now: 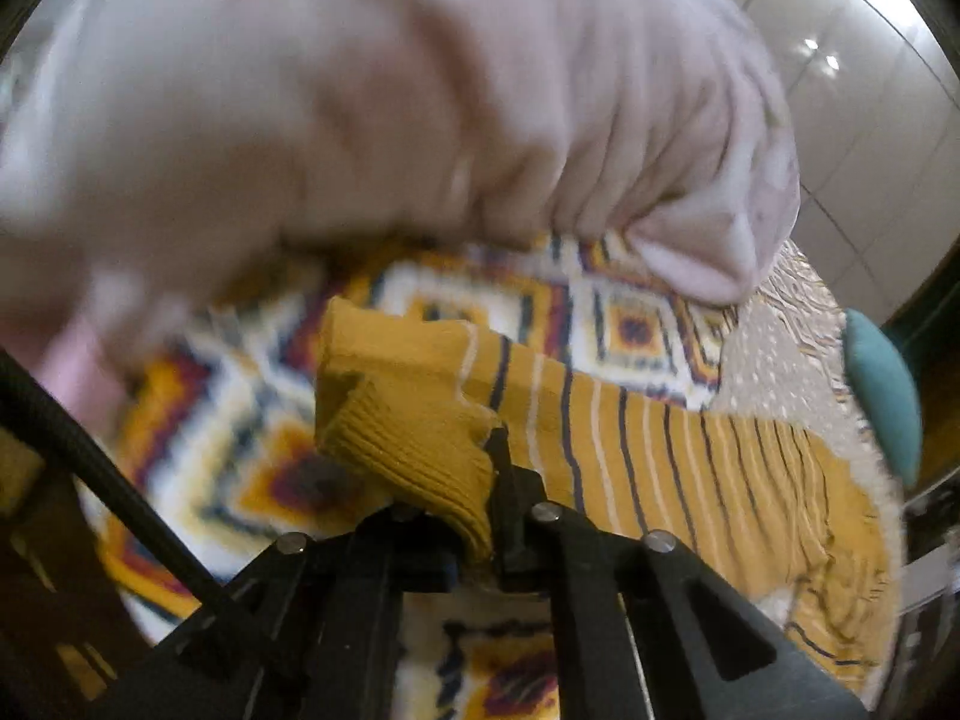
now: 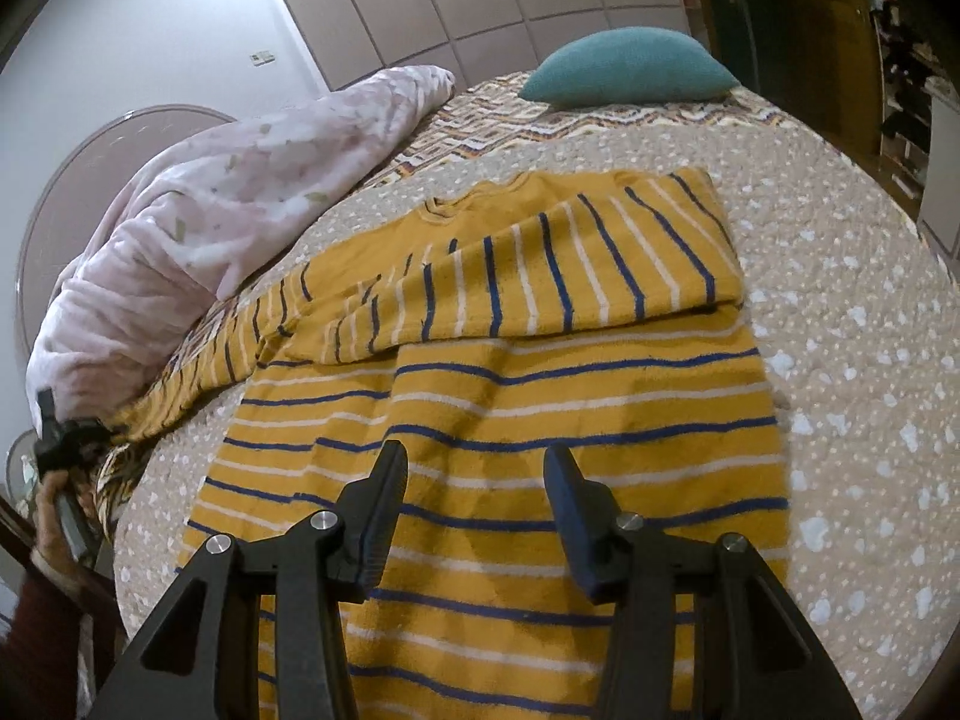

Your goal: Fold small clothes

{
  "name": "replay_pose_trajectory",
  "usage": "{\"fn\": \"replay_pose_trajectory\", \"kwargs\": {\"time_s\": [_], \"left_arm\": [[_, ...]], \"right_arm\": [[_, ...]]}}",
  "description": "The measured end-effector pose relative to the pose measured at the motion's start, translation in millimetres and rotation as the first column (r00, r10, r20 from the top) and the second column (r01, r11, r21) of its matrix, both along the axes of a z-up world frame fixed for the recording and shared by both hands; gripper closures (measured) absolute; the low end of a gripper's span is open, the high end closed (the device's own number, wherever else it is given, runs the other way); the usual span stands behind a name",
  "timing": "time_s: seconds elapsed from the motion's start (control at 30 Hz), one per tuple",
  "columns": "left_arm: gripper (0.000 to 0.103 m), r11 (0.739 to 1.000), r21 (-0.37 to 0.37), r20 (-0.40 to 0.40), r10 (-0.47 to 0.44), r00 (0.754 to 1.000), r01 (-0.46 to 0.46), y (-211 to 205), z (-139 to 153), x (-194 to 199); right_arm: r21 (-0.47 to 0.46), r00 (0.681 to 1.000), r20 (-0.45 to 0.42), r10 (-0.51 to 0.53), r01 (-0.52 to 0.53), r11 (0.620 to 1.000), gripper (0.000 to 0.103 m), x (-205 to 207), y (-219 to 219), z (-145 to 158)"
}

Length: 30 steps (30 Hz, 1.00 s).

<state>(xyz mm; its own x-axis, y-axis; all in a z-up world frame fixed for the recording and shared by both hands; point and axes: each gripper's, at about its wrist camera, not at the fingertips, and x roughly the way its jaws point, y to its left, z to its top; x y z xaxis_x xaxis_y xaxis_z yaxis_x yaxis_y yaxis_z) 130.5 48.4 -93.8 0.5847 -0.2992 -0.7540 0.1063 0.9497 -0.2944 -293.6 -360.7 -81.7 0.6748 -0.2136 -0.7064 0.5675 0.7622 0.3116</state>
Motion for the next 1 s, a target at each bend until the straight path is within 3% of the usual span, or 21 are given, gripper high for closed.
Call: {"fn": "replay_pose_trajectory", "kwargs": {"time_s": [0.17, 0.27, 0.33, 0.4, 0.5, 0.67, 0.8, 0.83, 0.93, 1.0], "left_arm": [[0.097, 0.998, 0.052, 0.122, -0.026, 0.992, 0.020, -29.2, 59.1, 1.4], [0.097, 0.993, 0.020, 0.163, -0.121, 0.979, 0.119, -68.6, 88.8, -14.5], [0.098, 0.975, -0.013, 0.176, -0.217, 0.960, 0.223, -106.0, 102.5, -36.6], [0.098, 0.946, -0.039, 0.188, -0.309, 0.932, 0.321, -146.6, 112.4, -58.2], [0.098, 0.882, -0.091, 0.180, -0.442, 0.879, 0.463, -222.2, 118.8, -92.9], [0.098, 0.773, -0.138, 0.125, -0.607, 0.785, 0.619, -345.1, 104.5, -140.0], [0.096, 0.653, -0.184, 0.030, -0.743, 0.668, 0.735, -420.6, 68.2, -177.3], [0.095, 0.638, -0.182, 0.006, -0.761, 0.649, 0.749, -428.4, 60.6, -185.3], [0.082, 0.597, -0.178, -0.021, -0.797, 0.603, 0.782, -429.1, 48.8, -208.9], [0.055, 0.586, -0.134, 0.011, -0.805, 0.593, 0.799, -412.1, 52.8, -218.1]], "right_arm": [[0.002, 0.999, 0.032, -0.010, 0.010, 1.000, 0.051, -13.1, -1.1, -1.0], [0.003, 0.998, 0.052, -0.027, 0.027, 1.000, 0.051, -27.9, -5.4, -2.1], [0.006, 0.997, 0.063, -0.038, 0.038, 0.999, 0.051, -38.1, -9.0, -3.0], [0.013, 0.996, 0.075, -0.048, 0.047, 0.999, 0.051, -48.5, -12.8, -4.2], [0.026, 0.993, 0.097, -0.068, 0.066, 0.998, 0.051, -64.2, -19.0, -6.4], [0.058, 0.988, 0.114, -0.108, 0.101, 0.993, 0.051, -86.6, -29.9, -12.9], [0.067, 0.984, 0.105, -0.141, 0.134, 0.989, 0.051, -103.2, -38.2, -19.1], [0.071, 0.983, 0.103, -0.150, 0.143, 0.987, 0.051, -106.7, -41.1, -20.6], [0.091, 0.978, 0.108, -0.179, 0.169, 0.981, 0.051, -116.8, -48.0, -24.7], [0.100, 0.976, 0.111, -0.187, 0.176, 0.979, 0.051, -119.6, -51.9, -26.1]]}}
